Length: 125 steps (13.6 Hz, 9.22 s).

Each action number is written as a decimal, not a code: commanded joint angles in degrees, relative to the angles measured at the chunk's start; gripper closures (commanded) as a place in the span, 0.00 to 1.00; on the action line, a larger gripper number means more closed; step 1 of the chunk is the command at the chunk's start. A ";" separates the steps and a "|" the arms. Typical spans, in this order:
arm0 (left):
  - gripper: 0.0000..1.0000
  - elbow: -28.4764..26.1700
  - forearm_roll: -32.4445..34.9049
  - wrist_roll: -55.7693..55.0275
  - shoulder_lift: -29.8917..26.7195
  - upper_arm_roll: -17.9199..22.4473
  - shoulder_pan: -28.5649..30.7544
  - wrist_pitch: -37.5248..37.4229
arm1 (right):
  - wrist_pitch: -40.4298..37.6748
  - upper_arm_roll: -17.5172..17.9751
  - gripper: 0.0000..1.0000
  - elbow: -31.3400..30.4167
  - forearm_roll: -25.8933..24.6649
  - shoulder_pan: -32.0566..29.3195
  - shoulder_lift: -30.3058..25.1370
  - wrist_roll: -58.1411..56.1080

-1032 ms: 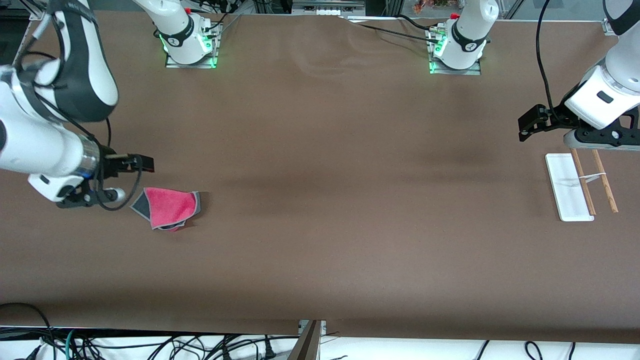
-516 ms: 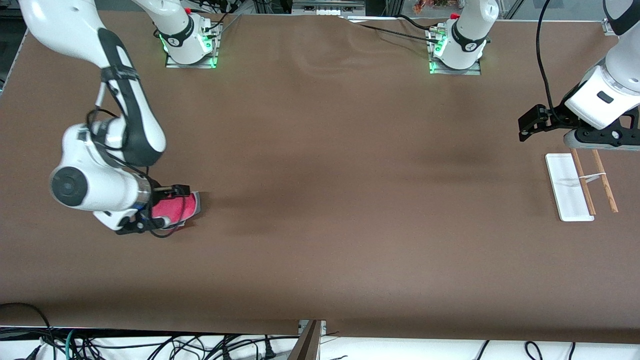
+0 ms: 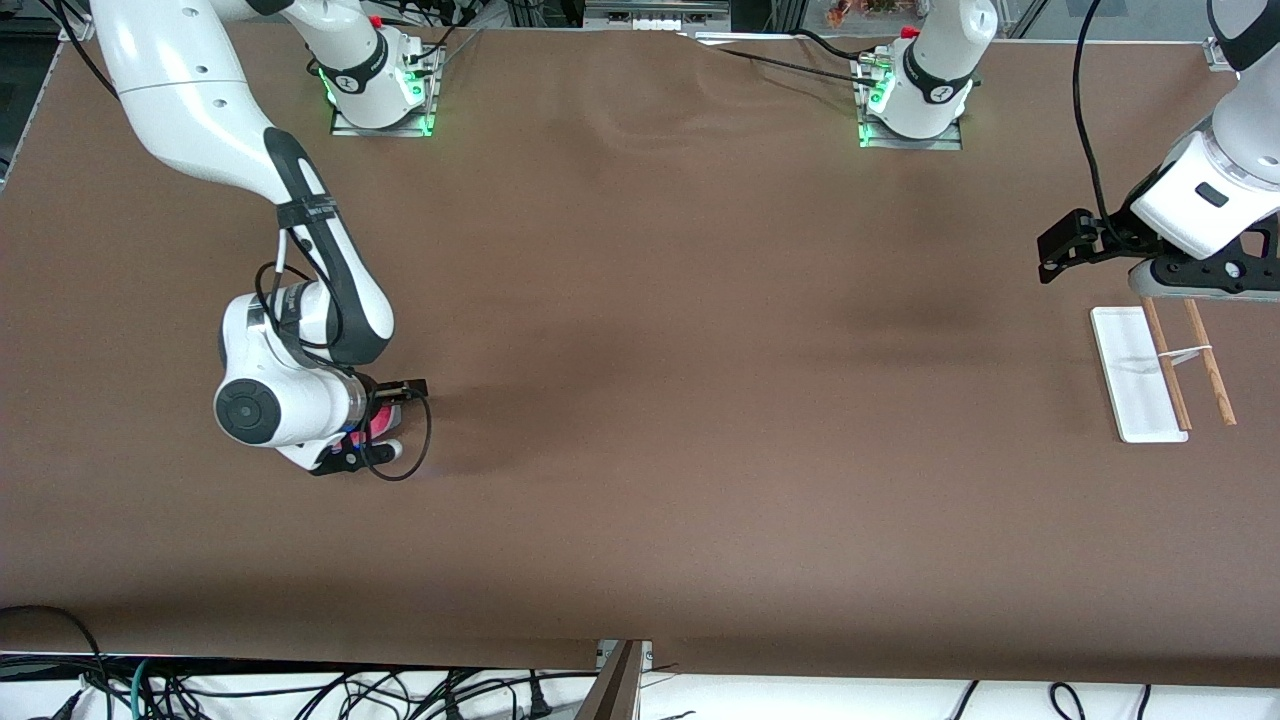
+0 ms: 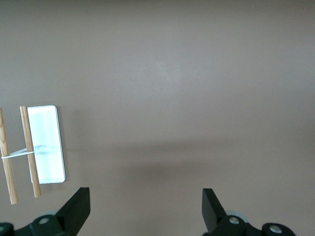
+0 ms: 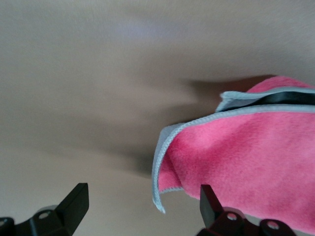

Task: Pass towel and hang on rack
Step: 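Grasp the towel edge with the right gripper, then lift the towel with the right gripper while the left gripper approaches, then grasp the hanging towel with the left gripper below the right gripper, then open the right gripper while the left gripper carries the towel away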

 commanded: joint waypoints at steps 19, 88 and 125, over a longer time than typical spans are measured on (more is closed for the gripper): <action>0.00 -0.23 -0.85 1.35 -0.26 0.36 0.17 0.09 | -18.37 0.07 1.00 17.43 0.70 3.23 -2.36 -0.19; 0.24 -6.82 -95.68 137.58 34.54 -9.74 -7.30 27.69 | 2.80 14.66 1.00 30.11 9.05 22.66 -10.27 52.55; 1.00 16.02 -12.38 103.57 25.39 4.55 10.54 -5.80 | -25.42 0.87 0.00 15.64 6.50 -4.48 -22.11 -5.97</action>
